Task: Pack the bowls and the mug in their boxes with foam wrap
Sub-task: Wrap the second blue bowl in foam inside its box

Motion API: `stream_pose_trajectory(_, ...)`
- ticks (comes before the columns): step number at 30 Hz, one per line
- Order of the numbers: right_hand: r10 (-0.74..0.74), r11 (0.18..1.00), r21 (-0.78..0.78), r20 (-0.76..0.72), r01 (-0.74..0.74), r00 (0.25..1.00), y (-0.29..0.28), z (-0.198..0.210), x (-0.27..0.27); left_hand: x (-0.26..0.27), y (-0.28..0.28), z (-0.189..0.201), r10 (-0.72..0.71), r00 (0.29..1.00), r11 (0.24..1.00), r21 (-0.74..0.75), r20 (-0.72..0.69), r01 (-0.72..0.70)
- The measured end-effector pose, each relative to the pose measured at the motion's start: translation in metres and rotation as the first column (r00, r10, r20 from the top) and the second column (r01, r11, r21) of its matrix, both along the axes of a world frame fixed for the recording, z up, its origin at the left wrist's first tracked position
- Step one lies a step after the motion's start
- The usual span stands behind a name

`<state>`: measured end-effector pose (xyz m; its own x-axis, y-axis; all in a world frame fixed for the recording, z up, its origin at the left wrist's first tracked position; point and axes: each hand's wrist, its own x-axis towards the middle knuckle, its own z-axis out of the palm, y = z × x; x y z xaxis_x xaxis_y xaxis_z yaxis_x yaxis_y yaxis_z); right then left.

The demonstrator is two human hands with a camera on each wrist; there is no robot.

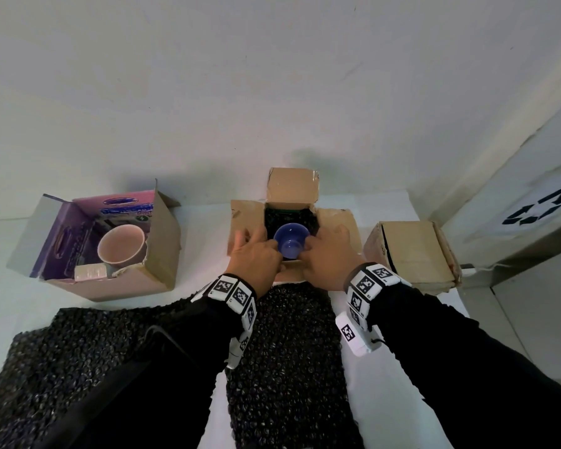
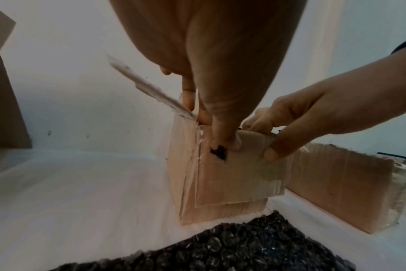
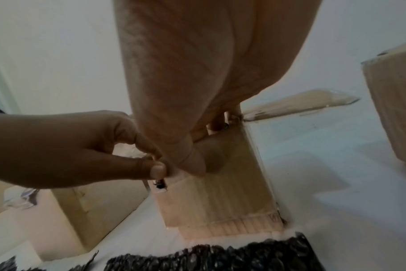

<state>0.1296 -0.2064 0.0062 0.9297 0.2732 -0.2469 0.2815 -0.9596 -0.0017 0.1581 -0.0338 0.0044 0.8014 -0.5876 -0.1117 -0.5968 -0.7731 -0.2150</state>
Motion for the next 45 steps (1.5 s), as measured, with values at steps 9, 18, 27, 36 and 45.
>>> stream_pose_trajectory(9,0.051,0.998,-0.056,0.272,-0.037,0.961,-0.022,0.000,0.015,0.002,0.000,0.010,-0.075,0.997,0.997,0.023,-0.010,0.076)
stream_pose_trajectory(18,-0.075,0.996,0.068,0.205,0.062,0.976,-0.022,0.007,0.041,0.026,0.005,0.008,-0.045,0.998,0.990,-0.133,-0.039,0.040)
stream_pose_trajectory(27,-0.041,0.995,-0.092,0.012,0.042,0.999,-0.022,0.008,0.071,0.064,-0.005,0.014,0.040,0.994,0.999,0.032,-0.104,-0.037)
stream_pose_trajectory(36,-0.084,0.983,-0.154,0.086,0.097,0.993,-0.017,-0.005,0.072,0.071,-0.012,0.006,0.067,0.997,0.997,0.049,-0.033,-0.065)
stream_pose_trajectory(45,-0.189,0.981,0.083,0.241,0.173,0.952,-0.011,0.002,0.040,0.034,0.011,0.003,0.051,0.993,0.984,-0.178,0.109,-0.031)
